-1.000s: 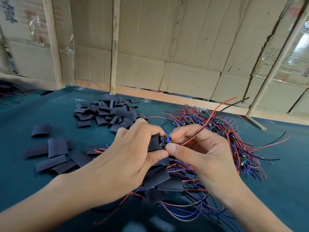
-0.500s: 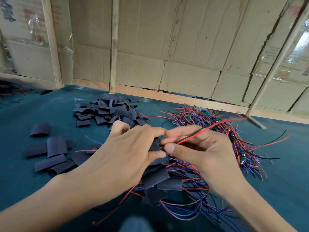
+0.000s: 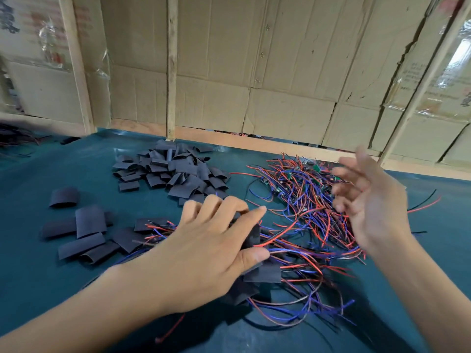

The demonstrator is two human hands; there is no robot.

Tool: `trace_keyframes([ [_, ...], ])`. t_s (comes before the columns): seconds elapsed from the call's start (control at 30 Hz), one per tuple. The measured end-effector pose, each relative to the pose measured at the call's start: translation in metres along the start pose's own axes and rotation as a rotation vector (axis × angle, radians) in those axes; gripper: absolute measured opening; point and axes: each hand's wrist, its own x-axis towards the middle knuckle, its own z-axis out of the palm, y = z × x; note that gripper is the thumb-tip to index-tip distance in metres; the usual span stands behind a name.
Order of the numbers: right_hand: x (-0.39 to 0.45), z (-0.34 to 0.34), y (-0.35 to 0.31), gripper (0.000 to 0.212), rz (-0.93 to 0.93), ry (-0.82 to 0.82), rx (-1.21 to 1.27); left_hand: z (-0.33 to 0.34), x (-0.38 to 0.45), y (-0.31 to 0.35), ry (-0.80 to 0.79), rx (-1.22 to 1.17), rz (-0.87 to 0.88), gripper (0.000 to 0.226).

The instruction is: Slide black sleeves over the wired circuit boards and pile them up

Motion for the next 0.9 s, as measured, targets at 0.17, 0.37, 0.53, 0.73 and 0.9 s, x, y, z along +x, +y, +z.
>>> trace_keyframes([
  [0.17,0.032,-0.042,0.026,0.012,-0.337,0.135,-0.709,-0.004,0.013,-0.049,0.138,-0.002,-0.25,0.056],
  [0.37,0.045,-0.066,0.068,0.026,-0.287,-0.143,-1.517,0.014,-0.011,-0.14,-0.374,0.292,-1.081,0.062],
  [0.53,0.043,-0.067,0.068,0.04,-0.338,-0.054,-1.36,0.023,-0.014,-0.164,-0.352,0.189,-1.021,0.033],
  [0.73,0.037,-0.066,0.061,0.026,-0.556,0.134,-1.179,0.032,-0.012,-0.162,-0.253,0.142,-0.931,0.018],
  [0.9,0.033,-0.063,0.054,0.024,-0.984,0.113,-1.064,0.027,-0.016,-0.167,-0.247,0.154,-0.954,0.014],
])
